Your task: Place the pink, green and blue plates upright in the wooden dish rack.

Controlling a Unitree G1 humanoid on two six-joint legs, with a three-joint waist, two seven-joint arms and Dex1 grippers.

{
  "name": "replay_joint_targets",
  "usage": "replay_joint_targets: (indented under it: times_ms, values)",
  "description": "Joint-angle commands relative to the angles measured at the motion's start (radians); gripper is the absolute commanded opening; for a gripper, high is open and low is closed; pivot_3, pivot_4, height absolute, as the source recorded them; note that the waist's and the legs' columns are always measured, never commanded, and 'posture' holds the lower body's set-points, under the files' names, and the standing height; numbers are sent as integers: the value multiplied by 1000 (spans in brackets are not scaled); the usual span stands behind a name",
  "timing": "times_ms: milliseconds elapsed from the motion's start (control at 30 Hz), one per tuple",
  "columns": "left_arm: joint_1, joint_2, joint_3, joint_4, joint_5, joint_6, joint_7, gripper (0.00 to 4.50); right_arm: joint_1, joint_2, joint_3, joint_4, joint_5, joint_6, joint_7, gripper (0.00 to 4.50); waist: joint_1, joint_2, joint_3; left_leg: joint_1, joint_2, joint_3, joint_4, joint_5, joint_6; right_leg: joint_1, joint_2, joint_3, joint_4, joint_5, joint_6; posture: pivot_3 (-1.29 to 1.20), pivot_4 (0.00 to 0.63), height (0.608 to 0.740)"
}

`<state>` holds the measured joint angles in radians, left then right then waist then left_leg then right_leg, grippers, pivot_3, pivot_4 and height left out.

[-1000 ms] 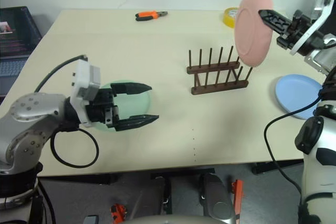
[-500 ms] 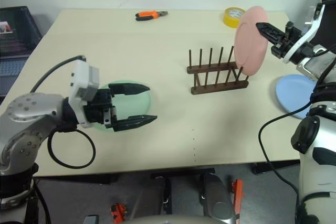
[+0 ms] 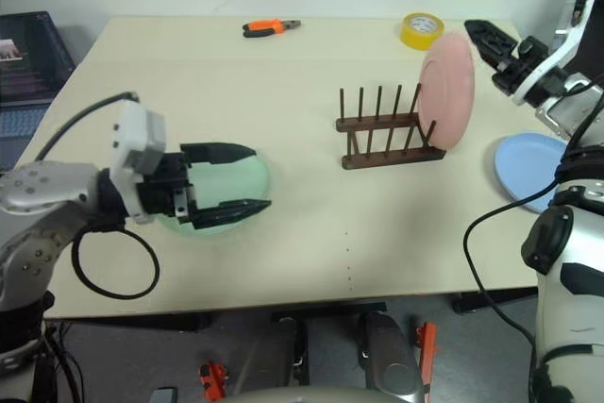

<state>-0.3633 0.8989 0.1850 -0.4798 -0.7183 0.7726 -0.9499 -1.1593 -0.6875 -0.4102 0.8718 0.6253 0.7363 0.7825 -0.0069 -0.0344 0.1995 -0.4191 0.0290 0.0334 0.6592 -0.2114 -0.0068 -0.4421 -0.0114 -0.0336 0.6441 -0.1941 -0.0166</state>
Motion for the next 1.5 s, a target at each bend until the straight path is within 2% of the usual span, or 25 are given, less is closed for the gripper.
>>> replay_joint_targets:
  times_ms: [33,167,267,333,400,533,633,833,967,1100,1133,1267,1433,1500]
  values:
    - [-27,33,62,32,9,-33,-3,4500,-43,-46,24,-78,-62,-131,16,3360,0,0,0,0,0,0,0,0,0,0,0,0,0,0,0,0,150,740]
    - [-72,122,139,168,38,-24,-3,4500,-56,-84,125,-281,-154,-231,36,3360,0,2,1,-2,0,0,-1,0,0,-2,0,0,0,-1,-1,0,150,740]
    - [-87,222,200,329,77,-6,-8,4500,-12,-60,173,-611,-58,-117,87,3360,-10,3,3,-4,1,1,-3,0,0,-7,0,0,1,0,1,0,150,740]
    - [-83,274,183,442,142,-23,7,4500,45,-20,220,-801,-1,-47,88,3360,-17,2,2,-2,2,2,-10,0,0,-8,1,0,1,1,2,0,150,740]
    - [-99,286,132,547,207,-43,35,4500,119,27,286,-956,36,10,78,3360,-20,0,0,3,3,2,-15,0,0,-6,0,0,1,-2,0,0,150,740]
    - [-166,182,17,695,273,-26,80,4500,212,127,398,-1036,-26,-19,24,3360,-14,0,-1,4,12,1,-15,0,-1,-4,1,-4,3,-4,-2,0,150,740]
    - [-180,97,-59,796,336,-4,126,4500,247,143,519,-1086,-113,-55,28,3360,1,0,-1,1,12,3,-13,0,-1,-6,1,-4,4,-4,-2,0,150,740]
    - [-135,1,-132,879,402,3,162,4500,320,168,715,-1182,-251,-107,30,3360,4,-7,-3,-2,13,4,-13,-1,-4,-8,2,-3,1,-4,-2,0,150,740]
    - [-113,-49,-124,887,415,-2,181,4500,343,188,759,-1212,-297,-111,27,3360,5,-6,-3,1,13,3,-13,-1,-4,-7,0,-2,4,-4,-3,0,150,740]
    - [-114,-80,-69,849,394,31,209,3631,355,192,785,-1225,-331,-119,35,3398,5,-6,-4,9,14,2,-12,-1,-4,0,0,-4,4,-4,-3,0,150,740]
    - [-116,-83,-59,839,391,41,213,3252,358,193,793,-1226,-340,-122,38,3398,5,-6,-4,11,14,2,-13,-1,-4,1,0,-5,4,-6,-7,0,150,740]
    - [-136,-107,-3,796,364,103,245,1803,370,207,821,-1218,-371,-125,41,3398,5,-6,-4,11,15,2,-13,-1,-4,1,0,-5,4,-6,-6,0,150,740]
    - [-303,-290,240,613,237,353,518,55,387,243,866,-1150,-475,-256,19,3398,15,-9,-3,4,14,1,-11,-1,-4,0,0,-8,3,-5,-4,0,150,740]
    - [-393,-330,287,552,228,401,612,18,382,282,858,-1126,-511,-294,-21,3398,14,-11,-3,1,14,0,-8,-1,-4,-1,0,-10,3,-4,-3,0,150,740]
